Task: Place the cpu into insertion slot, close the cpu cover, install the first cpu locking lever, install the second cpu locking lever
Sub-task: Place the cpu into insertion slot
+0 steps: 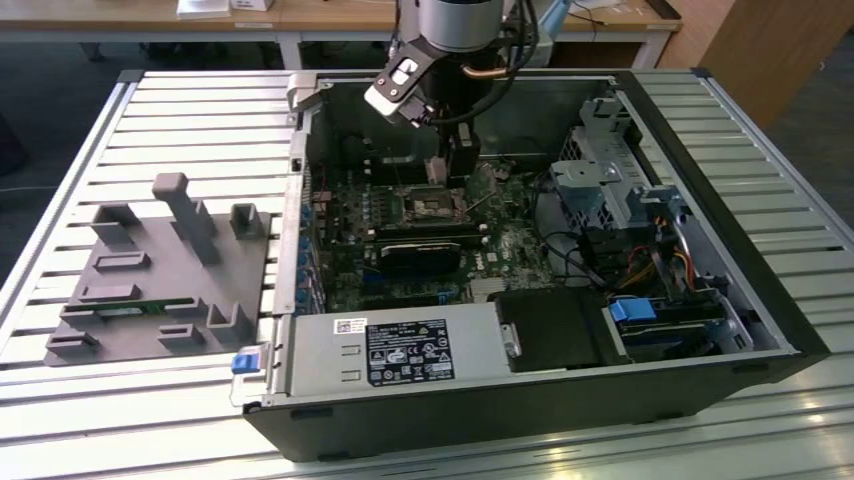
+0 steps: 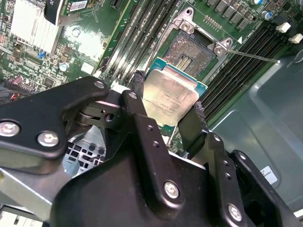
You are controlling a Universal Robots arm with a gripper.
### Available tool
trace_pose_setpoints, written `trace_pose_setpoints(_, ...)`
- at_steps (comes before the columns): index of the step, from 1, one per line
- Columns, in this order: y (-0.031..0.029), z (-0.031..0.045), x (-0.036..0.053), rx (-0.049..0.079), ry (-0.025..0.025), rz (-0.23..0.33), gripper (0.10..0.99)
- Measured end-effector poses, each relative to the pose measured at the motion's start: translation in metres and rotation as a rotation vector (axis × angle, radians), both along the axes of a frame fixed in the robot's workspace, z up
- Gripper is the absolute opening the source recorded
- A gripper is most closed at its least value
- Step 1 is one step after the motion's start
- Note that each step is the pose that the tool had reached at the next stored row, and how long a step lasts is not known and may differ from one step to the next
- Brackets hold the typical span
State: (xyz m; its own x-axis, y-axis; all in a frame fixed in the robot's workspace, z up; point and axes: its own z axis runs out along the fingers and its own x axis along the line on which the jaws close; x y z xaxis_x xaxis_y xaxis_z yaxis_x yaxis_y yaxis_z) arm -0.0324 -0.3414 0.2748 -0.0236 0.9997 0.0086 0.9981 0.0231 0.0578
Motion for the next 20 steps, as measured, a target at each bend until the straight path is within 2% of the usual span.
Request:
trace_pose_setpoints(13, 0.0001, -0.0043, -0.0004, 0.000, -0.0001, 0.000, 0.541)
trace_pose_setpoints(20, 0.0014, -0.0157, -0.0003, 0.000, 0.0000, 0.000, 0.541)
